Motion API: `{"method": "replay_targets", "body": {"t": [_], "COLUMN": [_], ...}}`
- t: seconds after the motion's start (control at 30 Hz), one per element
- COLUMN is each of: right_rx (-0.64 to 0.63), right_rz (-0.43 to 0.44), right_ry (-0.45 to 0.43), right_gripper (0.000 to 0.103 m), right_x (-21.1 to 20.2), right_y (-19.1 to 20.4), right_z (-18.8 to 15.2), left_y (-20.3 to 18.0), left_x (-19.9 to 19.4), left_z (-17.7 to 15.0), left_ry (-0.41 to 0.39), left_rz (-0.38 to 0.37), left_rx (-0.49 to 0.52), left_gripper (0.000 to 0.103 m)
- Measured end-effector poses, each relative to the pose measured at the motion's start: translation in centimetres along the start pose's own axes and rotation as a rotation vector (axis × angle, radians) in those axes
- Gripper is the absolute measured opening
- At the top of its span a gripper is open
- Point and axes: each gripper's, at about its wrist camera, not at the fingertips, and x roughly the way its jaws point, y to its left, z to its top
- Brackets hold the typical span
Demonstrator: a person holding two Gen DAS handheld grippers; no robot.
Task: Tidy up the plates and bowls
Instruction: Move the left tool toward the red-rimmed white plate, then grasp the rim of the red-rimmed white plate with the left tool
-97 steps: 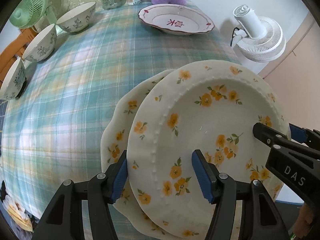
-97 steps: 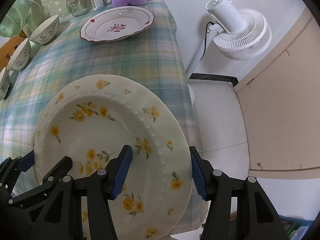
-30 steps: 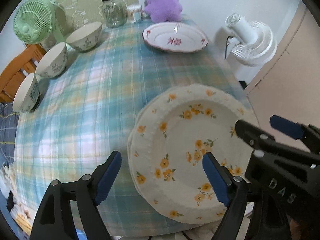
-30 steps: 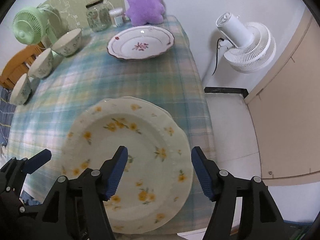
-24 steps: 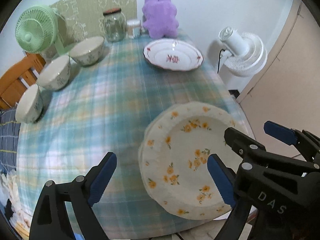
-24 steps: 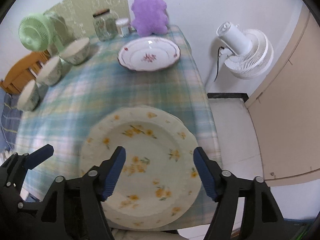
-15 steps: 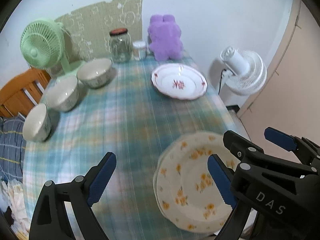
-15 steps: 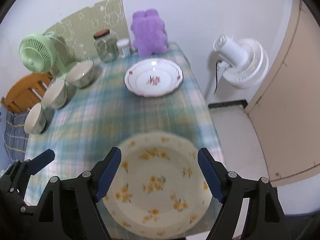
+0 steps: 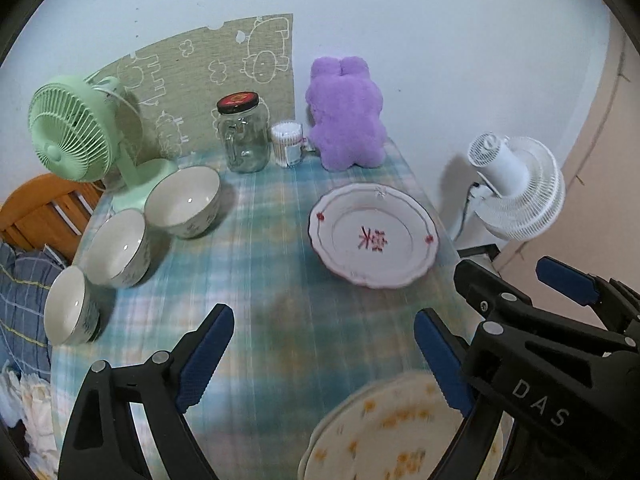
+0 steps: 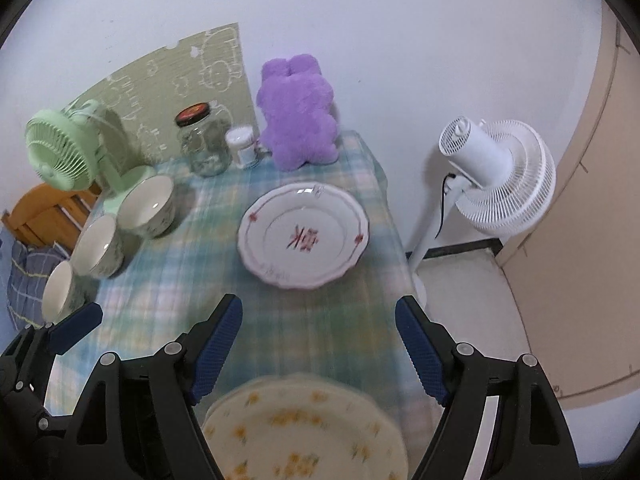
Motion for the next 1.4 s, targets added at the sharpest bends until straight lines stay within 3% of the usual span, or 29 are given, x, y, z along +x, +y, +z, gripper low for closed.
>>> {"method": "replay_targets", "body": {"t": [0.33,0.53,0.67,0.87,1.13,1.27,1.4], "right_rx": [-0.028,-0.018,-0.011,-0.007,-0.023,-0.037,-0.037], "right_rz": [0.015,0.025,0.019,0.033,0.068,0.046,0.024], "right_ry": [0.011,0.029,0.042,0.087,0.143,0.156,0.157], "right_gripper": [0.081,0.081,0.080,0.071,0.063,0.057,0.053], "right_x": [6.8,11.4,14.3,18.1,20.9,21.7,21.6], "right_y": [-2.5,-3.4,-4.0,-4.2,-4.3,-4.2,-4.1], "right_z": [5.2,6.9,7.3,7.1,6.6,6.5,6.5], "left_y": [-1.5,-1.8,-2.2,-2.1,-2.5,-2.3,-2.2], "left_x": [7.1,11.7,14.3,17.7,19.8,20.4,20.0], "left_z": [4.4,5.9,6.2,5.9,5.4,5.2,5.1], "left_ry": [0.019,0.057,0.066,0.125,0.165,0.176,0.178], "left_rz": [0.064,0.123,0.164,0.154,0.148,0.171,0.170], "left_rx": [-0.061,-0.109,-0.080,-0.087,-0.082,-0.079,-0.092], "left_gripper": [0.091,0.087,0.086,0.073,0.065,0.055,0.053]}}
